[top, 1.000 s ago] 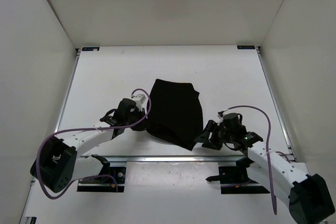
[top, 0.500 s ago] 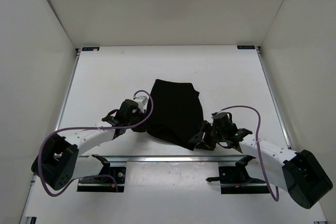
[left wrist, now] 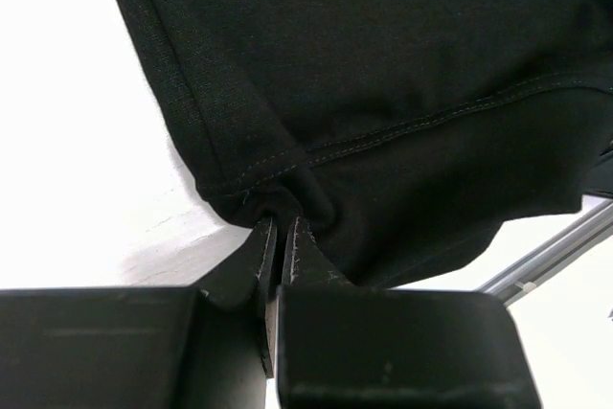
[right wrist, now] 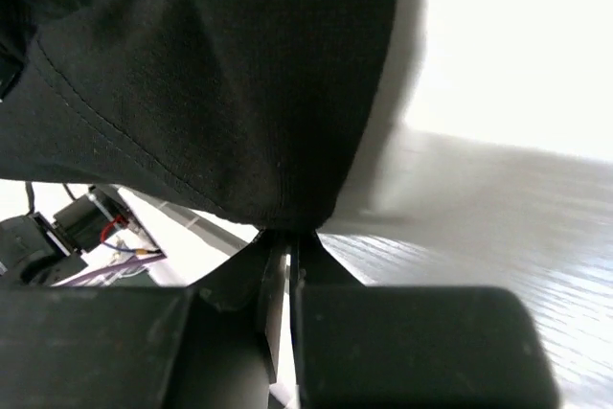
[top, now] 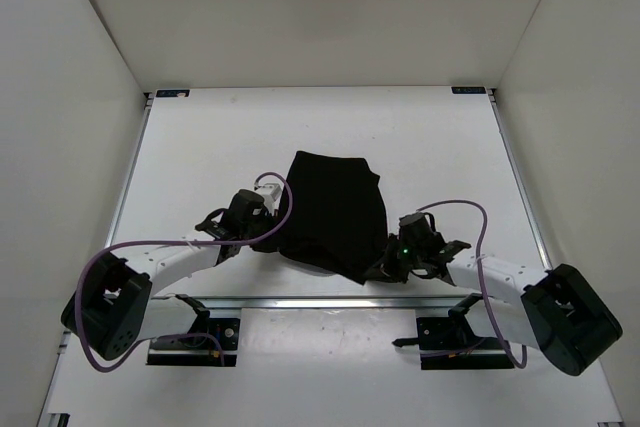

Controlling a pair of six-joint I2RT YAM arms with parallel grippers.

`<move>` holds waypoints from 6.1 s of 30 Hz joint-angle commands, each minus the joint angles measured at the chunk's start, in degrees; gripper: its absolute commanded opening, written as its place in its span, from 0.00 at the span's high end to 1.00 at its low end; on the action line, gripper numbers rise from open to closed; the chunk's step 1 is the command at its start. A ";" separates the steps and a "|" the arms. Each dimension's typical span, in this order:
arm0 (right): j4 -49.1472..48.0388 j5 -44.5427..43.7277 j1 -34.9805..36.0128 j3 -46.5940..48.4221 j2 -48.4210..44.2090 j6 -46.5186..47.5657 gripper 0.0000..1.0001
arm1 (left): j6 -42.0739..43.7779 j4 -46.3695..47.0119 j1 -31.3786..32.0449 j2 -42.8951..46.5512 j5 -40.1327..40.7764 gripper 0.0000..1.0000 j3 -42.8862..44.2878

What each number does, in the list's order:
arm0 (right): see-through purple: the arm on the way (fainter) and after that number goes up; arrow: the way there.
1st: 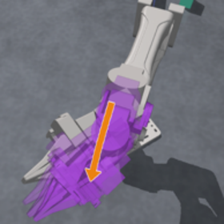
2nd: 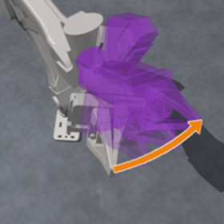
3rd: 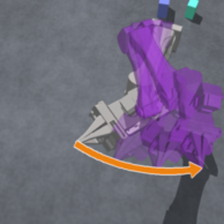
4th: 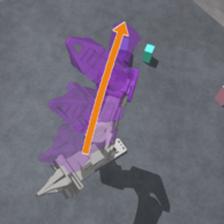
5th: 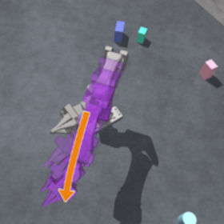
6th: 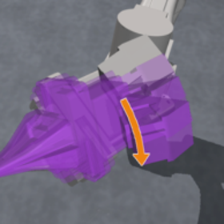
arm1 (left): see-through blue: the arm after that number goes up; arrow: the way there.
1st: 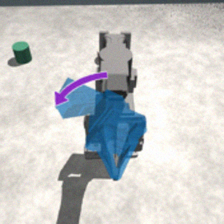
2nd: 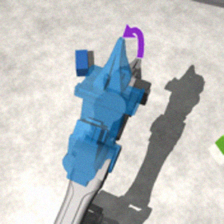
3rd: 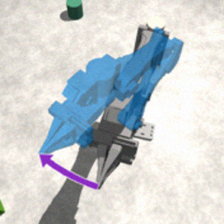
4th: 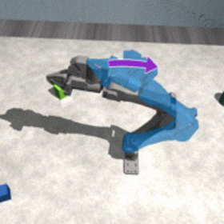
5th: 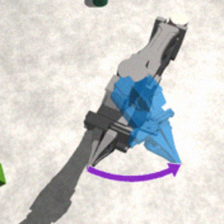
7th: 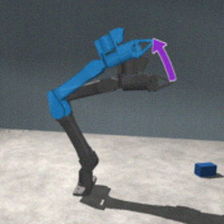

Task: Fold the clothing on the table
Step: Fold the skirt

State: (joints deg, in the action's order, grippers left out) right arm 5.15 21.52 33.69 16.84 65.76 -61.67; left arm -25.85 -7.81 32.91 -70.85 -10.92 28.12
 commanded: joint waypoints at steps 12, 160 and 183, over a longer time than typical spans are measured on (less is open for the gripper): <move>16.92 5.89 -22.97 5.31 -10.04 24.57 1.00 | 1.58 -6.69 -6.88 2.20 6.35 1.00 1.77; -1.70 7.92 -28.78 35.20 15.72 32.75 0.98 | 8.80 -19.63 -11.20 -41.40 2.57 0.57 65.79; -1.02 15.22 -19.98 52.41 41.29 37.24 1.00 | 2.29 -14.52 -16.38 -40.69 1.70 0.02 62.06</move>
State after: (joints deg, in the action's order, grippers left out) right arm 4.43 35.29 14.11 66.28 105.49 -26.50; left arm -23.27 -24.97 17.34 -113.27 -8.40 89.71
